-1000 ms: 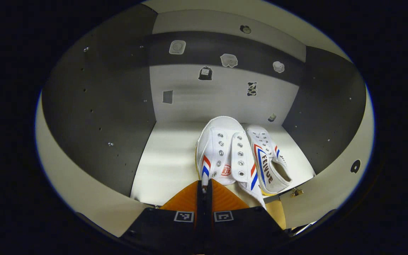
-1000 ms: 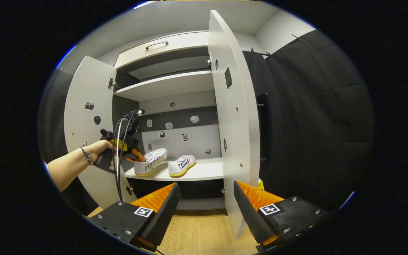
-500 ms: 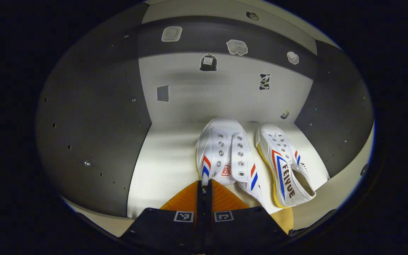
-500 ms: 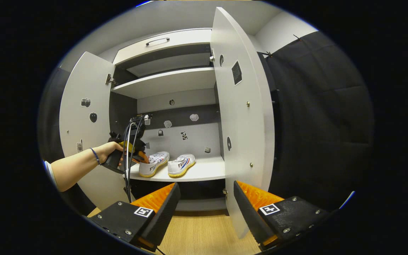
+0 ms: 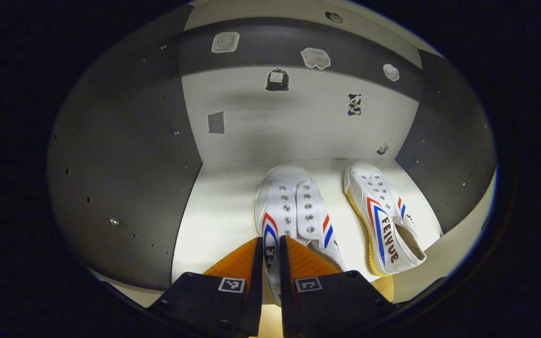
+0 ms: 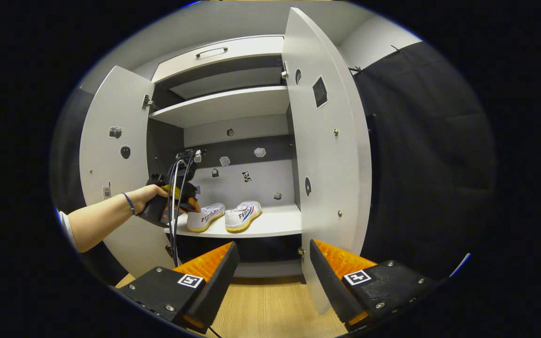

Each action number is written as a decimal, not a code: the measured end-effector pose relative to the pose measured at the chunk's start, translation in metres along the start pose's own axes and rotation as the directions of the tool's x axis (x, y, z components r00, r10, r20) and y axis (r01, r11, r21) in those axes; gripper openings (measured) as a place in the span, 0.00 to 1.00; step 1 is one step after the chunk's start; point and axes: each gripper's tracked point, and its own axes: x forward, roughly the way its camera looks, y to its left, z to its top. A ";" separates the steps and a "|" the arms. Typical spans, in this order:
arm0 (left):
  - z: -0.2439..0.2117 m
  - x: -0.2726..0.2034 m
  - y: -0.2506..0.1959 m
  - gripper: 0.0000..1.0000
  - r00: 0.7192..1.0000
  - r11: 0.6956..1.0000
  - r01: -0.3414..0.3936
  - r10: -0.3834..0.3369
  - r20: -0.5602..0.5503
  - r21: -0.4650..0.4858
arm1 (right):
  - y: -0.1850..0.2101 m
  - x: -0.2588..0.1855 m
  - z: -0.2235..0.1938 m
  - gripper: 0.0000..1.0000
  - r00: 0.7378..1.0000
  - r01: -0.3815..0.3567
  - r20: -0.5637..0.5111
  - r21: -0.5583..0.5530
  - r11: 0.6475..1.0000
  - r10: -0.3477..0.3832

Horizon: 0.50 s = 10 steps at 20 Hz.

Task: Grab one shoe with the right hand and put it into the shoe cabinet, grab the other shoe with the left hand and put it into the shoe cabinet; then close the right door with the right hand and the left door with the left hand.

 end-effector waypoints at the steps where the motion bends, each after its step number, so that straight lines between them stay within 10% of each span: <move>1: 0.007 -0.008 0.001 0.25 1.000 1.000 -0.011 0.010 0.026 0.026 | 0.001 -0.001 0.000 0.93 1.000 -0.003 -0.001 0.001 1.000 0.003; 3: 0.022 -0.027 -0.002 0.26 0.996 0.998 -0.017 0.012 0.085 0.057 | 0.001 -0.003 0.001 0.93 1.000 -0.009 -0.001 0.001 1.000 0.009; 7: 0.041 -0.074 -0.010 0.72 0.980 0.997 -0.021 0.004 0.200 0.080 | 0.004 -0.009 0.005 0.93 1.000 -0.031 0.005 -0.011 0.999 0.031; 10: 0.046 -0.111 -0.015 0.76 0.961 0.999 -0.007 -0.007 0.277 0.049 | 0.006 -0.017 0.010 0.93 0.998 -0.056 0.014 -0.017 0.998 0.056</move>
